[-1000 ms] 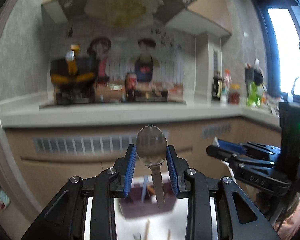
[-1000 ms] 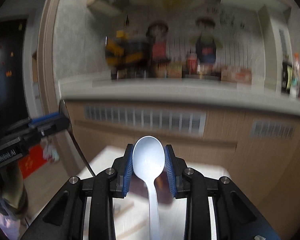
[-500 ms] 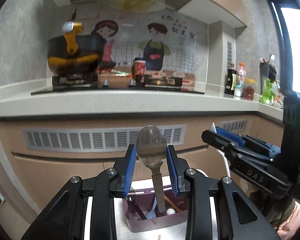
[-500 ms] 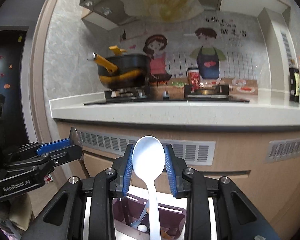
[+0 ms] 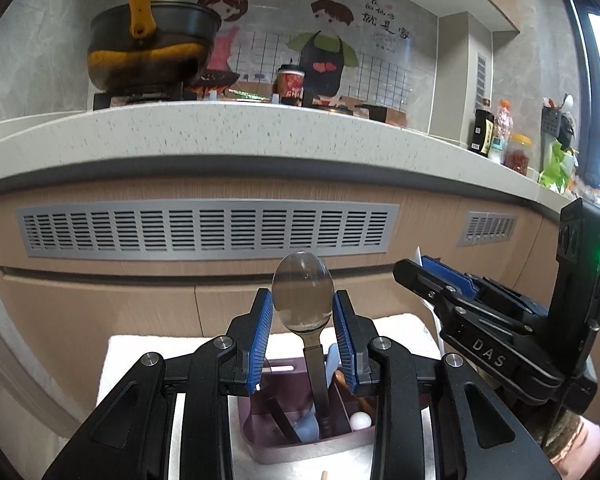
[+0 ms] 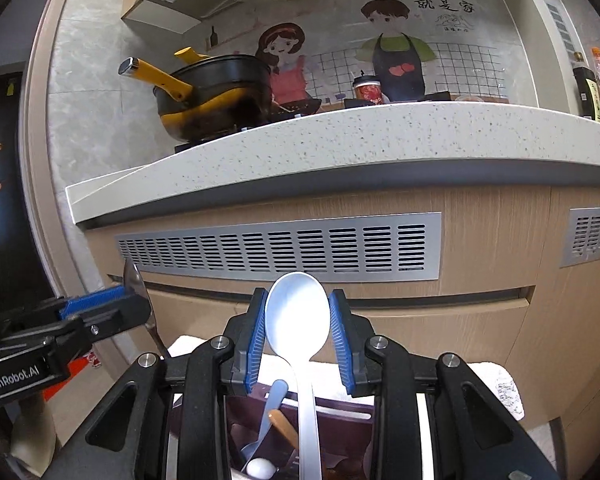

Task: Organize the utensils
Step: 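Drop the brown spoon into the caddy with the left gripper while the right drops the white spoon in, then grasp a wooden chopstick with the right gripper and lift it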

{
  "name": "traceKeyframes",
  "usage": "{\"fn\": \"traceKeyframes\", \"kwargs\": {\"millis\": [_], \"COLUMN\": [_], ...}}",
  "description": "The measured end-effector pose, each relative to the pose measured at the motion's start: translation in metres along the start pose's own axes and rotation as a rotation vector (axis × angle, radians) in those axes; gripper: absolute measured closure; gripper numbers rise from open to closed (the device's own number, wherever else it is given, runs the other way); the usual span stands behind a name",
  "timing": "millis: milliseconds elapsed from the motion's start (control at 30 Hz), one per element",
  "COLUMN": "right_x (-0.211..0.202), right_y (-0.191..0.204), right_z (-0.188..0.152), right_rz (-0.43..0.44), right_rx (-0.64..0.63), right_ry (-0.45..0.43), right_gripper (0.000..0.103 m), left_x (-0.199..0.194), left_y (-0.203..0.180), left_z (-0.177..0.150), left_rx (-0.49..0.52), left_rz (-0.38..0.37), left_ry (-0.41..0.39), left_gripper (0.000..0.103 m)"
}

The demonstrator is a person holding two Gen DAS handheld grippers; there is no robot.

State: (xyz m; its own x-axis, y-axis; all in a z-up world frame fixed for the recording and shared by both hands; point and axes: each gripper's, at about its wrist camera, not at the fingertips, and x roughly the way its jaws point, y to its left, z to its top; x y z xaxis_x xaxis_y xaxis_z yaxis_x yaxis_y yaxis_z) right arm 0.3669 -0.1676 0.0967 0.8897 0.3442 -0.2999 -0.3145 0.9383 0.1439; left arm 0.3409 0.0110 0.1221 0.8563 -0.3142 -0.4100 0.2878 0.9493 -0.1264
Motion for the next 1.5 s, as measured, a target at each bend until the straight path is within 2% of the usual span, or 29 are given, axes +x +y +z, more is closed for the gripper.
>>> {"fn": "traceKeyframes", "kwargs": {"millis": [167, 233, 400, 467, 533, 600, 733, 800, 867, 900, 967, 1100, 1200, 1367, 1400, 1433, 1467, 1500], "right_x": [0.009, 0.013, 0.002, -0.007, -0.015, -0.022, -0.029, -0.03, -0.029, -0.028, -0.023, -0.005, 0.007, 0.017, 0.016, 0.015, 0.013, 0.011], "right_y": [-0.006, -0.011, -0.02, -0.021, -0.019, -0.01, 0.018, 0.038, 0.056, 0.064, 0.077, 0.093, 0.098, 0.102, 0.104, 0.106, 0.107, 0.108], "right_z": [-0.009, -0.015, -0.025, -0.029, -0.035, -0.049, -0.087, -0.111, -0.133, -0.142, -0.158, -0.178, -0.185, -0.192, -0.193, -0.193, -0.193, -0.194], "right_rz": [-0.028, -0.028, -0.041, -0.062, -0.087, -0.102, -0.084, -0.066, -0.024, 0.005, 0.046, 0.04, 0.004, -0.081, -0.083, -0.079, -0.067, -0.042], "right_rx": [-0.007, 0.003, 0.009, -0.004, -0.024, -0.056, -0.125, -0.147, -0.13, -0.12, -0.081, 0.031, 0.096, 0.081, 0.069, 0.049, 0.036, 0.031], "right_ry": [-0.016, 0.013, 0.06, 0.088, 0.138, 0.223, 0.382, 0.458, 0.542, 0.581, 0.649, 0.741, 0.77, 0.769, 0.769, 0.766, 0.767, 0.774], "right_gripper": [0.069, 0.053, 0.053, 0.05, 0.046, 0.046, 0.046, 0.049, 0.064, 0.066, 0.068, 0.068, 0.068, 0.07, 0.076, 0.089, 0.095, 0.097], "left_x": [0.012, 0.015, 0.002, -0.008, -0.019, -0.026, -0.039, -0.05, -0.06, -0.065, -0.078, -0.104, -0.116, -0.123, -0.123, -0.122, -0.121, -0.121], "left_y": [-0.003, -0.002, 0.004, 0.01, 0.019, 0.028, 0.052, 0.066, 0.076, 0.078, 0.082, 0.088, 0.093, 0.097, 0.097, 0.097, 0.096, 0.095], "left_z": [-0.008, -0.013, -0.026, -0.038, -0.055, -0.074, -0.113, -0.135, -0.153, -0.161, -0.175, -0.196, -0.203, -0.206, -0.207, -0.207, -0.208, -0.209], "left_rx": [-0.012, -0.026, -0.053, -0.058, -0.07, -0.084, -0.148, -0.195, -0.221, -0.227, -0.23, -0.214, -0.241, -0.285, -0.29, -0.295, -0.301, -0.303], "left_rz": [-0.019, -0.016, 0.011, 0.058, 0.11, 0.13, 0.173, 0.222, 0.266, 0.283, 0.318, 0.369, 0.353, 0.306, 0.297, 0.29, 0.279, 0.271], "left_ry": [0.048, 0.067, 0.093, 0.104, 0.115, 0.151, 0.215, 0.233, 0.255, 0.26, 0.265, 0.266, 0.265, 0.277, 0.279, 0.281, 0.286, 0.291], "left_gripper": [0.065, 0.059, 0.057, 0.042, 0.038, 0.038, 0.038, 0.038, 0.038, 0.038, 0.038, 0.034, 0.033, 0.033, 0.033, 0.033, 0.033, 0.033]}}
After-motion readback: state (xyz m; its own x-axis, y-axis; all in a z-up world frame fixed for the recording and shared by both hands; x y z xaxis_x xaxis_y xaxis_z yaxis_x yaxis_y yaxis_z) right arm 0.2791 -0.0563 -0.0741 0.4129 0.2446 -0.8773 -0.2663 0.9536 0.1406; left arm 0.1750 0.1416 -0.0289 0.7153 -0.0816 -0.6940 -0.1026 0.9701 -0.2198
